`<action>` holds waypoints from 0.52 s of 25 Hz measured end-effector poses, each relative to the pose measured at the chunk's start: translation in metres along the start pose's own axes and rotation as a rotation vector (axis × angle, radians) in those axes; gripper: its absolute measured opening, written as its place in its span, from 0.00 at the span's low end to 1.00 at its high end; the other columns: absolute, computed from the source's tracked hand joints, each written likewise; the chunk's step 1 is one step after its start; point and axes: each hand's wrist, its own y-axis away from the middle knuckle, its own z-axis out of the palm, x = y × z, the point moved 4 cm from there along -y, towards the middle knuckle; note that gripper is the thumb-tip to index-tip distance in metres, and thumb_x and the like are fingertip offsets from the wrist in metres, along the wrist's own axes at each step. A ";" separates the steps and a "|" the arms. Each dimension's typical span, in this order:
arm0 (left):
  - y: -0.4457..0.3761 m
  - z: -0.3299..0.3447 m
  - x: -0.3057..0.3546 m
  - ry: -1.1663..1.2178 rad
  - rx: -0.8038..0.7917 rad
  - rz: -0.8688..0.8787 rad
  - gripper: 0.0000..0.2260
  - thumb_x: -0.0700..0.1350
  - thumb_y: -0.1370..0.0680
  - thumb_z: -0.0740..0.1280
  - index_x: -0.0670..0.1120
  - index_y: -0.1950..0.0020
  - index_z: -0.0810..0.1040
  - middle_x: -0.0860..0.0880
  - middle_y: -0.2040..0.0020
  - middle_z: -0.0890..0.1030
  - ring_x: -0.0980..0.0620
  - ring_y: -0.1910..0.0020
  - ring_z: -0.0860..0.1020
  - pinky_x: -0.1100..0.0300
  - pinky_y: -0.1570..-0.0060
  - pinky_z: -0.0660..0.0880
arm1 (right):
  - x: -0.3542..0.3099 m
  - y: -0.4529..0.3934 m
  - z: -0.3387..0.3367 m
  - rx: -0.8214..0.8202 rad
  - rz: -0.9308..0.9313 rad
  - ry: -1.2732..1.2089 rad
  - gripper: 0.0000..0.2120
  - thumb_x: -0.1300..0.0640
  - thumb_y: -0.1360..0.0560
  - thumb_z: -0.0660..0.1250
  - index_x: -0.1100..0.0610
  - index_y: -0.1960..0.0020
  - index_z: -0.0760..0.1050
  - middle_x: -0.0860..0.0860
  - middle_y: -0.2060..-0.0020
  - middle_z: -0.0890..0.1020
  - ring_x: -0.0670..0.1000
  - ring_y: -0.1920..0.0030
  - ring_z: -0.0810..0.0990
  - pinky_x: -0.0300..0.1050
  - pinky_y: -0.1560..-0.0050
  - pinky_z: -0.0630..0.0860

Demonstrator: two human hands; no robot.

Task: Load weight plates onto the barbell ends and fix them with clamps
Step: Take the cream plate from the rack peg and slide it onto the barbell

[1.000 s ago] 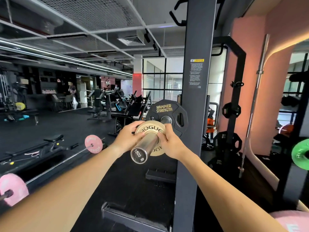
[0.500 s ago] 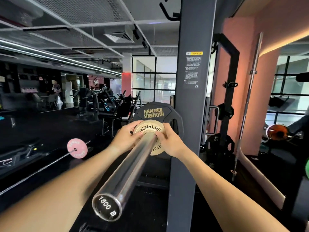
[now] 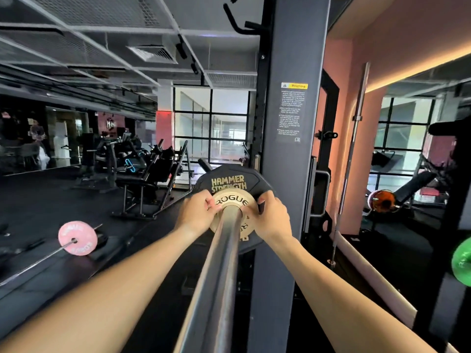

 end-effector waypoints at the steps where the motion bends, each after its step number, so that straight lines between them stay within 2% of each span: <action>1: -0.003 0.003 -0.003 0.004 -0.002 -0.002 0.16 0.49 0.24 0.74 0.54 0.67 0.70 0.57 0.67 0.72 0.47 0.61 0.74 0.57 0.64 0.64 | -0.001 -0.002 0.002 0.005 0.009 0.005 0.19 0.43 0.25 0.72 0.54 0.47 0.68 0.51 0.52 0.75 0.55 0.53 0.74 0.48 0.56 0.69; 4: -0.010 0.008 -0.007 0.015 -0.001 0.003 0.15 0.50 0.24 0.74 0.55 0.67 0.72 0.57 0.67 0.74 0.49 0.61 0.75 0.60 0.64 0.66 | -0.003 -0.009 0.003 0.000 0.015 0.043 0.18 0.45 0.25 0.71 0.54 0.50 0.66 0.53 0.52 0.75 0.54 0.55 0.71 0.46 0.57 0.66; 7: -0.014 0.006 -0.004 -0.001 -0.087 -0.014 0.13 0.49 0.24 0.74 0.54 0.65 0.73 0.54 0.62 0.77 0.46 0.55 0.79 0.57 0.57 0.73 | -0.008 -0.009 0.001 -0.056 0.053 0.051 0.18 0.45 0.24 0.71 0.54 0.49 0.65 0.54 0.50 0.76 0.54 0.55 0.71 0.46 0.57 0.66; 9: -0.015 -0.004 0.005 -0.005 -0.175 0.002 0.10 0.49 0.25 0.75 0.55 0.63 0.76 0.57 0.61 0.79 0.47 0.52 0.82 0.55 0.51 0.78 | -0.011 -0.009 -0.006 -0.134 0.073 0.035 0.17 0.45 0.24 0.71 0.55 0.47 0.68 0.53 0.51 0.77 0.55 0.52 0.74 0.46 0.56 0.69; 11: -0.016 -0.021 0.021 0.029 -0.213 0.060 0.06 0.50 0.25 0.75 0.58 0.58 0.80 0.60 0.60 0.81 0.52 0.53 0.82 0.59 0.53 0.78 | -0.015 -0.006 -0.020 -0.199 0.064 0.028 0.15 0.47 0.24 0.70 0.54 0.44 0.73 0.51 0.53 0.80 0.54 0.53 0.77 0.44 0.59 0.71; 13: -0.017 -0.038 0.044 0.071 -0.215 0.130 0.04 0.51 0.25 0.75 0.58 0.52 0.83 0.58 0.58 0.83 0.57 0.56 0.80 0.66 0.60 0.72 | -0.019 -0.002 -0.042 -0.219 0.021 0.075 0.13 0.50 0.24 0.69 0.51 0.41 0.76 0.48 0.55 0.80 0.51 0.55 0.77 0.39 0.61 0.71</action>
